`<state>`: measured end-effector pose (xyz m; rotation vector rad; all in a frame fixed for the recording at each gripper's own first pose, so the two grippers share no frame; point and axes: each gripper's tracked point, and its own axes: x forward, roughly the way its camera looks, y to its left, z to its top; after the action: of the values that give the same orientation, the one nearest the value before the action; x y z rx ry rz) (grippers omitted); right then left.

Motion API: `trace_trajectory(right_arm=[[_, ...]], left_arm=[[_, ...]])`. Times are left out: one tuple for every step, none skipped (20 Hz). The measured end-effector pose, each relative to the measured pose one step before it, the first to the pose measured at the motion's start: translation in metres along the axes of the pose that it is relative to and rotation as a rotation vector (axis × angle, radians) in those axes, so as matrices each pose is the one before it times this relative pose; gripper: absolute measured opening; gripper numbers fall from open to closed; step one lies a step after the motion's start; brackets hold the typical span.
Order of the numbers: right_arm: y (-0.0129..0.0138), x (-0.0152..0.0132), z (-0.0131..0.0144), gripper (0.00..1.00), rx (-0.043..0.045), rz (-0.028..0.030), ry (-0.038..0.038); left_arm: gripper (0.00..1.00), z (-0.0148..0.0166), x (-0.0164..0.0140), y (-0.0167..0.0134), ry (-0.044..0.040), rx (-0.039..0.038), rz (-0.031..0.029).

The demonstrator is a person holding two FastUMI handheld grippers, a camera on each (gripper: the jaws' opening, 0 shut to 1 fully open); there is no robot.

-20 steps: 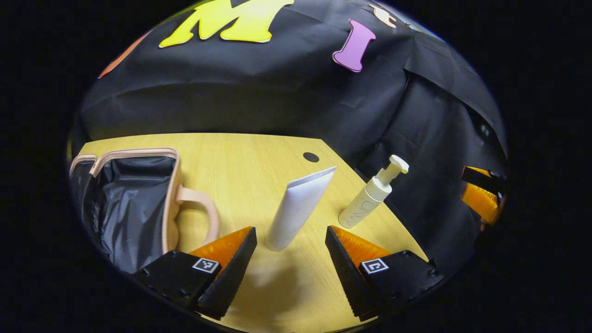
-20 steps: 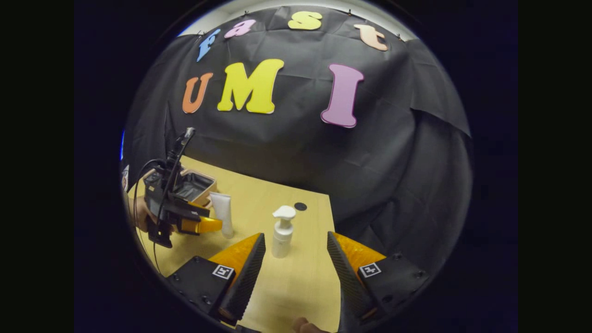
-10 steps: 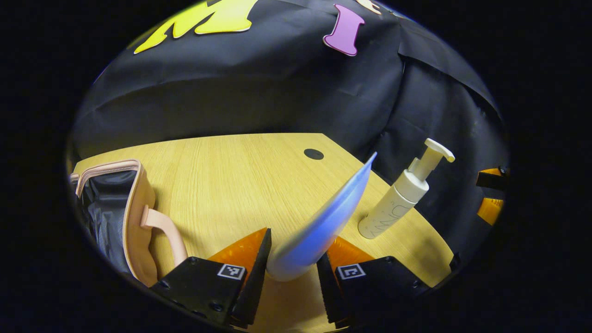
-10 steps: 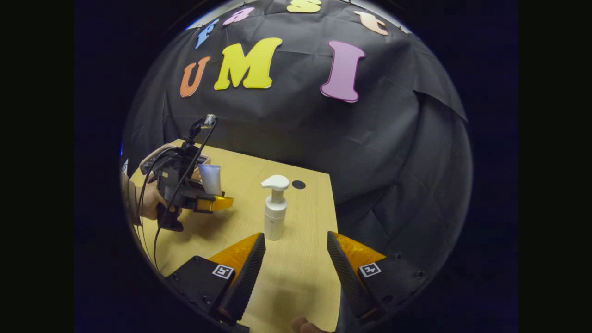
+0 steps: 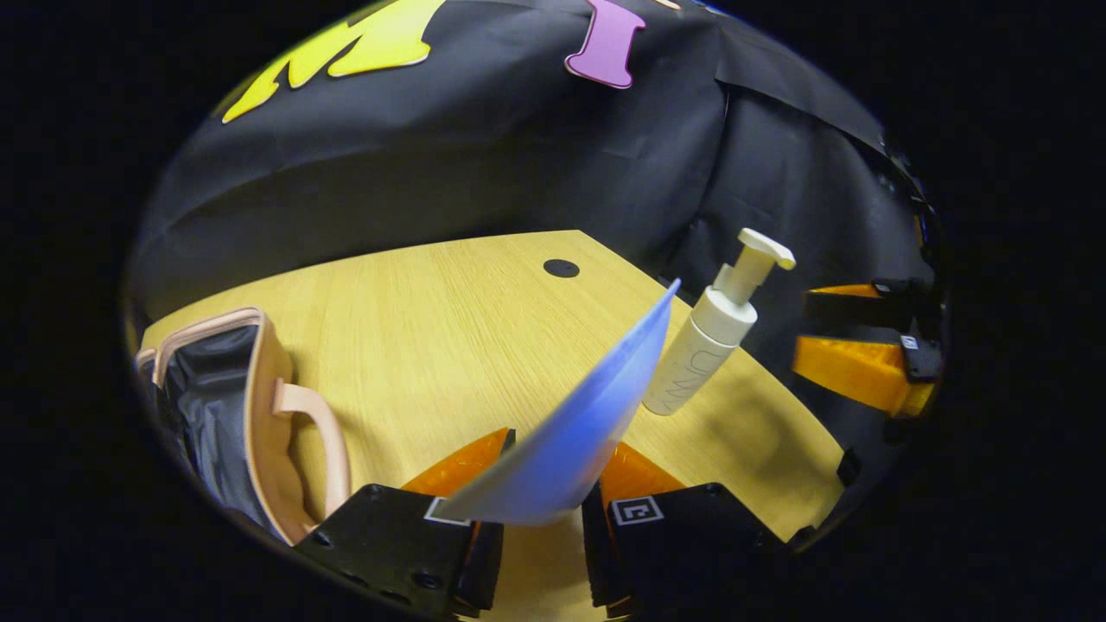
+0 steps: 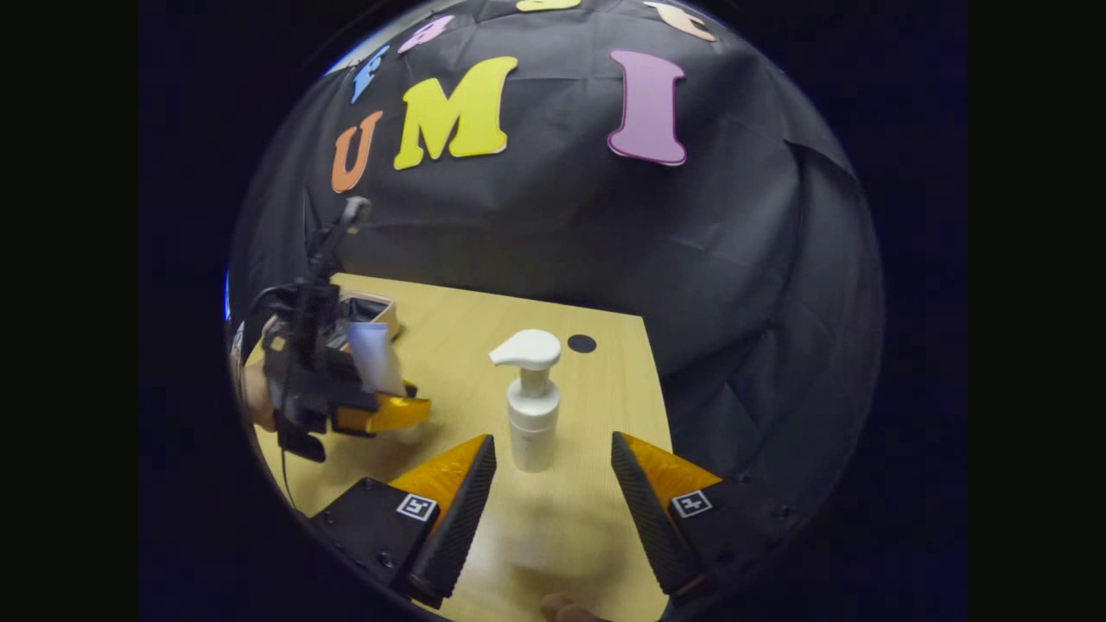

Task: First open the suitcase, pack the skin care products into it, and then close the suitcase.

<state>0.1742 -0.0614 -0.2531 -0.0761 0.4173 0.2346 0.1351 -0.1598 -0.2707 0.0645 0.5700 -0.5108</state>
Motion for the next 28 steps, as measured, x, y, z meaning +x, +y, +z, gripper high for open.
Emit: trace_trajectory(right_arm=[[-0.00029,0.01263,-0.00313,0.80,-0.00043,-0.00555,0.01762],[0.00419,0.01169,-0.00331,0.80,0.00958,0.01280,0.00924],[0.00398,0.01050,-0.00053,0.80,0.00766,0.00407,0.00665],[0.00687,0.00711,-0.00059,0.80,0.01914,0.03014,-0.00156],[0.00508,0.00994,-0.00095,0.80,0.01539,0.01436,0.00534],[0.00168,0.00804,-0.00353,0.80,0.00507,0.00711,0.00695],[0.00105,0.00766,-0.00072,0.80,-0.00183,0.00229,0.00324],[0.00091,0.00641,-0.00192,0.80,-0.00220,-0.00079,0.00424],[0.00219,0.00367,-0.00038,0.80,0.00877,0.01039,0.00062],[0.00220,0.00231,0.00092,0.79,0.01290,0.00660,-0.00063],[-0.00163,0.00349,-0.00099,0.79,-0.00031,-0.01920,0.00560],[-0.00334,0.00201,-0.00203,0.75,0.00088,-0.01059,0.00154],[-0.00339,0.00211,-0.00095,0.71,-0.00398,-0.02295,0.00244],[0.00331,-0.00006,-0.00129,0.65,0.00821,0.00360,0.00218],[0.00135,0.00203,-0.00214,0.58,-0.00028,-0.00355,0.00615],[-0.00024,0.00044,0.00020,0.54,-0.00258,-0.01039,-0.00136],[0.00142,-0.00209,0.00185,0.51,0.00230,-0.00765,0.00260],[0.00269,-0.00124,-0.00049,0.51,0.00692,-0.01240,0.00536],[0.00257,-0.00289,-0.00080,0.50,0.01117,-0.01114,0.00805],[0.00461,-0.00471,-0.00350,0.49,0.00925,-0.00166,0.00855],[0.00764,-0.00781,0.00092,0.49,0.00960,0.00801,-0.00168],[0.00931,-0.01020,-0.00077,0.49,-0.00175,0.00731,-0.00366],[0.00860,-0.01205,0.00054,0.48,-0.01262,-0.00459,-0.00596],[0.00920,-0.01368,-0.00023,0.49,-0.01314,-0.00005,-0.00798],[0.01277,-0.01480,0.00174,0.49,-0.00971,0.00878,-0.00752],[0.01298,-0.01587,0.00107,0.49,-0.00547,0.01048,-0.00811],[0.01354,-0.01561,0.00159,0.49,-0.00602,0.01076,-0.00788],[0.01397,-0.01473,0.00085,0.49,-0.00870,0.00953,-0.00622]], left_arm=[[0.34,0.00195,-0.00933,0.00786,-0.01595,-0.02075,0.05435],[0.34,-0.00156,-0.00970,-0.00346,0.00645,-0.04030,0.00249],[0.34,-0.00420,-0.01333,-0.00539,0.01324,-0.04555,-0.01521],[0.34,-0.00221,-0.01496,-0.00357,-0.00537,-0.01946,-0.00476],[0.34,-0.00114,-0.01293,-0.00048,-0.00105,0.00704,0.00409],[0.34,-0.00143,-0.01549,0.00323,-0.00730,0.01753,0.01543],[0.34,-0.00210,-0.01624,0.00341,-0.00013,0.01320,0.01433],[0.34,-0.00353,-0.01737,0.00475,0.00334,0.00858,0.02979],[0.33,-0.00345,-0.01701,0.00934,0.00823,0.00516,0.05035],[0.34,-0.00603,-0.01412,0.01061,0.01106,-0.00774,0.05073],[0.33,-0.00576,-0.01606,0.00489,0.01200,-0.01752,0.01821],[0.34,-0.00650,-0.01707,0.00450,0.00650,-0.01449,0.01705],[0.34,-0.00536,-0.01192,0.00719,0.00432,-0.01299,0.01346],[0.34,-0.00700,-0.01261,0.00824,0.00936,-0.00765,0.01464],[0.34,-0.00570,-0.01037,0.01054,0.00498,-0.00395,0.02339],[0.34,-0.00528,-0.00757,0.01121,0.00598,-0.00374,0.02384],[0.34,-0.00294,-0.00840,0.01172,0.00169,-0.01022,0.02338],[0.34,-0.00275,-0.00718,0.01019,0.00307,-0.01933,0.01727],[0.34,0.00011,-0.00486,0.01080,-0.00378,-0.02290,0.00970],[0.34,0.00217,-0.00049,0.00916,-0.00215,-0.01604,0.00349],[0.34,0.00230,0.00061,0.00963,0.00072,-0.00111,0.00042],[0.34,0.00394,0.00340,0.01383,-0.00069,0.00748,0.01115],[0.34,0.00527,0.00451,0.01513,-0.00253,0.01064,0.01225],[0.34,0.00528,0.00265,0.01123,-0.01064,0.00418,0.00895],[0.34,0.00649,0.00408,0.00960,-0.00499,-0.00051,0.00022],[0.34,0.00732,0.00506,0.01032,-0.01012,-0.00286,0.00391],[0.34,0.00967,0.01050,0.00990,-0.00965,0.00046,0.00006],[0.34,0.00909,0.01373,0.00810,-0.00672,0.00699,-0.00110]])
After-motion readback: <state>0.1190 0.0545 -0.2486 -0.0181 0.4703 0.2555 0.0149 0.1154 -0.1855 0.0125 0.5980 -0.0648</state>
